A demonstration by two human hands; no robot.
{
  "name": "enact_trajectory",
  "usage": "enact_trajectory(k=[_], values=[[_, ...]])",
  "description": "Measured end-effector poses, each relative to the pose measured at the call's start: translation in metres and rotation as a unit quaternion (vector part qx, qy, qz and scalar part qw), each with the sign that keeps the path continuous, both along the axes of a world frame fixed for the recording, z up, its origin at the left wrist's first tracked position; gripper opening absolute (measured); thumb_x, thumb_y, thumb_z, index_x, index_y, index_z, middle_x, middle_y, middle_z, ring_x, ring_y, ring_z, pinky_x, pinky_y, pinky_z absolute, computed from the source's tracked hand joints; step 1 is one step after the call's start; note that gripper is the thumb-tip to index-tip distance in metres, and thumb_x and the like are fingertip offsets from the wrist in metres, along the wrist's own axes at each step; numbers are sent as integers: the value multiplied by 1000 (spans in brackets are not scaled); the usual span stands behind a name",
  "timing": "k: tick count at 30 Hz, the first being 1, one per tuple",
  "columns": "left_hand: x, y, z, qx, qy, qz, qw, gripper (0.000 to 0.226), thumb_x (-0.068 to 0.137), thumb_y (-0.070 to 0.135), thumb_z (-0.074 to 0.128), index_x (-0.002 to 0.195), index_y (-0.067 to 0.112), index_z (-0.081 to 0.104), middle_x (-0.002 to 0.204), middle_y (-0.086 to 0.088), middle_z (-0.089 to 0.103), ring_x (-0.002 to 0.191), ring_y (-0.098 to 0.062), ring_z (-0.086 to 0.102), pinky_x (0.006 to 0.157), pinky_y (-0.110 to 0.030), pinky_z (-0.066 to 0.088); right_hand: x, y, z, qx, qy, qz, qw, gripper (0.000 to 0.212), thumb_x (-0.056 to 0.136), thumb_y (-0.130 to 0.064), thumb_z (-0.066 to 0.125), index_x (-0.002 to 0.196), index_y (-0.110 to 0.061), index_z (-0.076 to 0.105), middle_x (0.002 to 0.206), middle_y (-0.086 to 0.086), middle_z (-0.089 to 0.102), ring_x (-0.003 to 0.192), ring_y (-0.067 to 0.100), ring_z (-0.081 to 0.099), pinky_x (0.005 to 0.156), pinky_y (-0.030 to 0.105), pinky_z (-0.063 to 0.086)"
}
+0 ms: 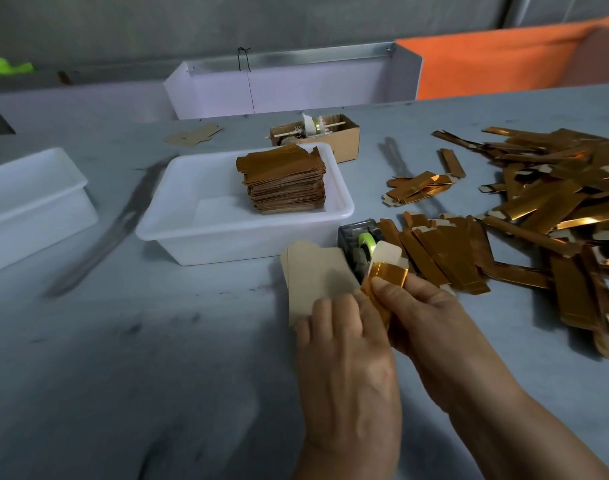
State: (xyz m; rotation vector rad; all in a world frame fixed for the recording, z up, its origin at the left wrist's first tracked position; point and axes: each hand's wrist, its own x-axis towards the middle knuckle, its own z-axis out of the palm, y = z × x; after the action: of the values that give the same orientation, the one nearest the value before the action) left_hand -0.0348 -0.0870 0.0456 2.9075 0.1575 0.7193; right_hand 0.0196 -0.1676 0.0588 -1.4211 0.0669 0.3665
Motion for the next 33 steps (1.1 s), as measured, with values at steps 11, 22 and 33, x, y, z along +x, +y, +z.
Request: enact_trajectory(k=[11, 22, 33], values=[[-6, -3, 0, -72, 107, -23, 991, 42, 57, 15, 83, 98, 9, 74, 83, -6, 63, 73, -21, 63, 53, -28, 53, -5, 4, -12, 9, 22, -8, 1000, 20, 79, -25, 64, 89, -8, 69, 77, 9, 68, 75, 21, 66, 71, 33, 55], [-2, 34, -2, -635, 128, -18, 762, 12, 85, 16, 70, 74, 21, 70, 67, 6, 71, 64, -10, 70, 66, -30, 59, -12, 5, -13, 44, 14, -20, 999, 19, 67, -37, 65, 71, -19, 67, 61, 5, 58, 66, 19, 58, 74, 34, 52], [12, 52, 5, -724, 116, 69, 676, 5, 88, 13, 64, 86, 16, 68, 82, -4, 70, 68, -10, 63, 54, -20, 50, 23, -28, 3, -226, -145, -95, 959, 28, 85, -52, 51, 76, -28, 65, 72, -9, 66, 73, 9, 63, 59, 21, 43]])
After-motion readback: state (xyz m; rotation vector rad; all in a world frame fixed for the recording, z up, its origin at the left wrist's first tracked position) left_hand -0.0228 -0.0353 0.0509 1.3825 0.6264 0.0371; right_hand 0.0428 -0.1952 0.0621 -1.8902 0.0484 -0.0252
